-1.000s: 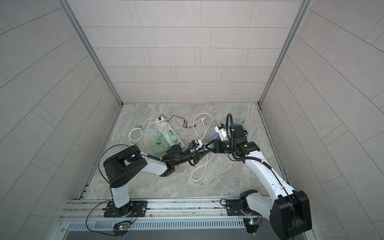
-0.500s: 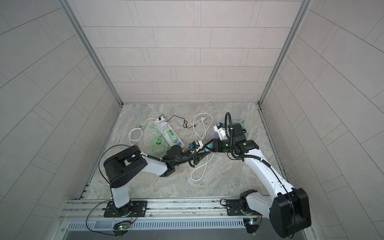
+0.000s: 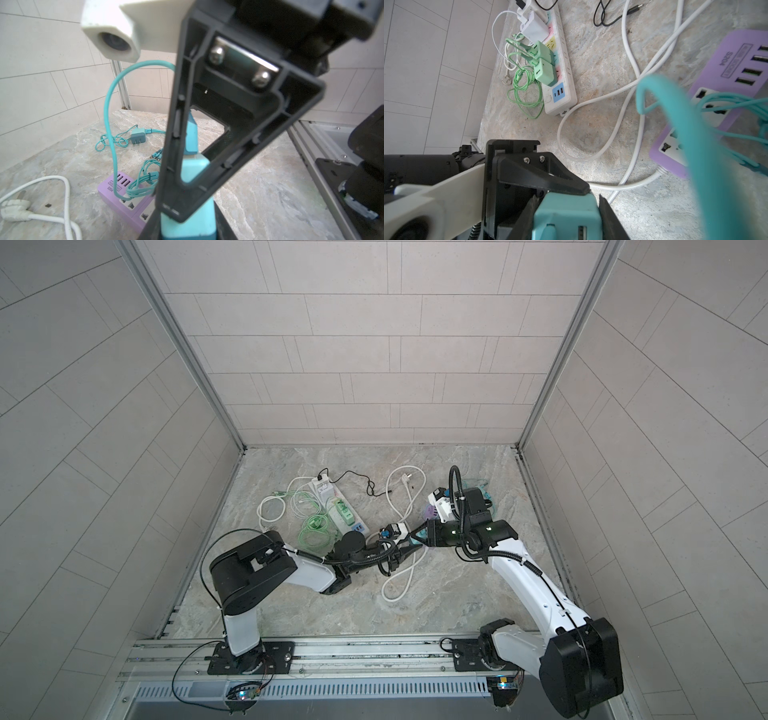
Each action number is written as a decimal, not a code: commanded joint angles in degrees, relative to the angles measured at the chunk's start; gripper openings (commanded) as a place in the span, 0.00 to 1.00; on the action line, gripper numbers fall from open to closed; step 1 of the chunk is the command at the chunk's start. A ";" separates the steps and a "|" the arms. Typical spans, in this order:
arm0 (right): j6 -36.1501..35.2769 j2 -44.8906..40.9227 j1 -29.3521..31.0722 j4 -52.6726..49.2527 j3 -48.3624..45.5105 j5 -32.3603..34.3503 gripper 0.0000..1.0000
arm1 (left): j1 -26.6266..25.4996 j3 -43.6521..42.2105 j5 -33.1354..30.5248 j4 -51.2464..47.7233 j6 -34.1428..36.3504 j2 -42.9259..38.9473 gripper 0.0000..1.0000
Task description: Insert the plug
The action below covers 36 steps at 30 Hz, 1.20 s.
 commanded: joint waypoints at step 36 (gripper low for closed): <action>-18.48 42.17 -8.35 -20.11 47.31 15.58 0.15 | -2.15 -18.36 -15.25 -15.89 -2.12 -31.72 0.63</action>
